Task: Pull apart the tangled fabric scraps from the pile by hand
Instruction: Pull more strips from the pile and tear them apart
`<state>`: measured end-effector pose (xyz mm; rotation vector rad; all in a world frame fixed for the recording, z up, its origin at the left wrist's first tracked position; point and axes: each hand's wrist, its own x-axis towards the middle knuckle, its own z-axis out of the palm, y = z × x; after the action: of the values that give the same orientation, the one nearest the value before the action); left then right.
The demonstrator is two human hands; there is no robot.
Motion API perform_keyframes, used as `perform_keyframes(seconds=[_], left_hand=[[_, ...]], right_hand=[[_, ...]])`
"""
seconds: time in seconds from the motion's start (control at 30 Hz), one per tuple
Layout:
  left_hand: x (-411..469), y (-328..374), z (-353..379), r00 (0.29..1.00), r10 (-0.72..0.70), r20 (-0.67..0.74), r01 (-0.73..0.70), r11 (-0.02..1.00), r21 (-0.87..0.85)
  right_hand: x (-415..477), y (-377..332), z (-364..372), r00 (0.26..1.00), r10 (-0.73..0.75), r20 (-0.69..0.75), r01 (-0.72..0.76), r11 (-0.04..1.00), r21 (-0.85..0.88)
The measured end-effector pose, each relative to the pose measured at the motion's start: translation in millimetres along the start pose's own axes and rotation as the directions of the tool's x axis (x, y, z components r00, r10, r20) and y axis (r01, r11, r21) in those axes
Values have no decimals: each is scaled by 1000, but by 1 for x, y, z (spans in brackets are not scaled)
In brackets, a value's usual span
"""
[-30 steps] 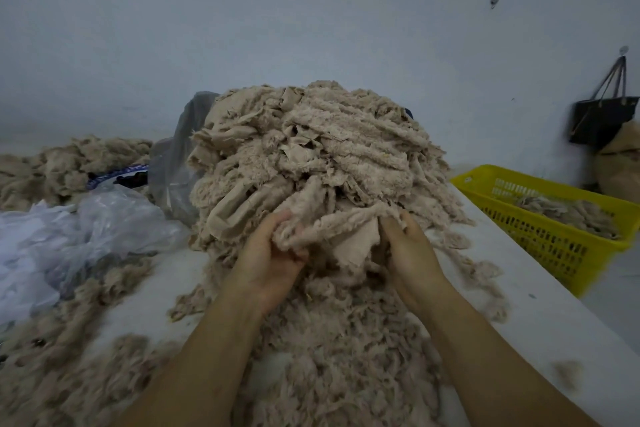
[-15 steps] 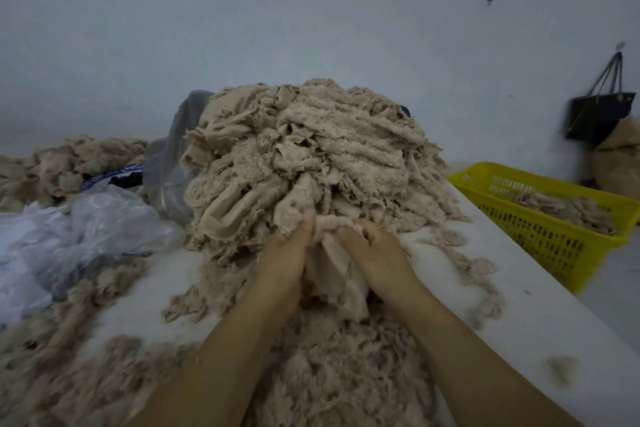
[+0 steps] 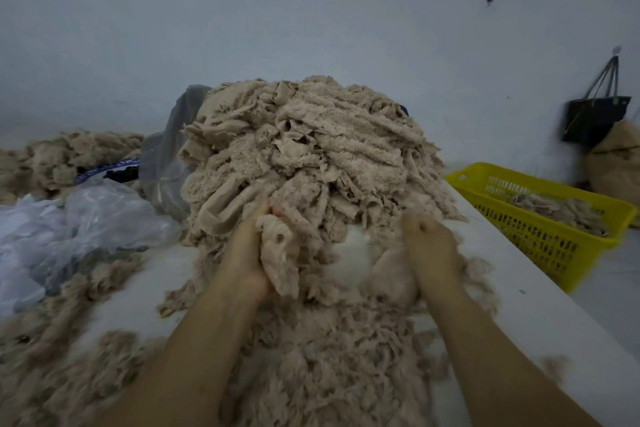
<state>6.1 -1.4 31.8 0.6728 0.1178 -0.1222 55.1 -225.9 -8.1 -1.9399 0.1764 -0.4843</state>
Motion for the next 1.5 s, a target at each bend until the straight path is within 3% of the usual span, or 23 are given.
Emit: perform_keyframes(seconds=[0.13,0.2,0.3,0.37,0.43,0.47,0.57,0.67,0.73,0.77,0.83,0.9,0.97,1.03,1.13,1.23,1.3,1.37,1.5], left_hand=[[-3,-12,4,991,132,-16,-121,944,306],[-1,-19,6,982,191,-16,-170,909,381],[-2,-30,9,985,164,55,-169,848,501],[-1,-30,9,987,151,60,-162,902,400],[2,-17,5,988,116,101,-123,990,65],[3,-8,1,985,136,107,-127,988,-86],[8,7,-11,985,173,6,-166,956,-242],[10,4,-11,991,135,-5,-133,975,-176],[6,0,-4,994,101,46,-105,992,76],[2,-4,0,994,87,72,-102,969,226],[-8,-17,9,990,72,125,-129,826,549],[-17,-34,20,976,33,216,-192,598,778],[-21,-45,25,953,1,301,-280,370,886],[-22,-47,25,945,34,324,-321,268,908],[-17,-38,21,948,203,246,-302,322,897],[-7,-9,12,892,452,-13,-319,650,689],[-2,13,0,869,482,-108,-382,794,472],[1,19,-10,882,459,-103,-388,833,394],[2,5,-8,893,451,4,-394,775,495]], right_hand=[[-25,-16,22,923,-320,214,332,943,-24],[-37,-28,26,847,-436,303,431,898,86],[-58,-39,37,686,-423,592,452,885,108],[-59,-33,43,627,-443,640,540,840,53],[-51,-28,37,653,-446,612,585,810,-35],[-45,-27,33,692,-424,584,576,812,-93],[-32,-22,22,770,-369,521,513,843,-163],[-40,-22,20,792,-254,555,314,949,-14],[-39,-21,24,825,-215,522,206,976,76],[-39,-24,26,841,-239,486,229,970,79],[-40,-29,30,826,-304,475,360,932,-30],[-44,-26,33,800,-334,498,439,892,-107],[-46,-22,31,848,-253,465,346,930,-126],[-44,-22,29,901,-250,355,288,956,-58],[-31,-20,27,949,-199,244,244,955,-170],[-14,-7,11,986,-66,156,97,974,-206],[-3,3,3,995,47,87,-19,952,-305],[1,7,4,998,62,29,-52,960,-274],[-7,0,14,995,-13,96,38,965,-259]])
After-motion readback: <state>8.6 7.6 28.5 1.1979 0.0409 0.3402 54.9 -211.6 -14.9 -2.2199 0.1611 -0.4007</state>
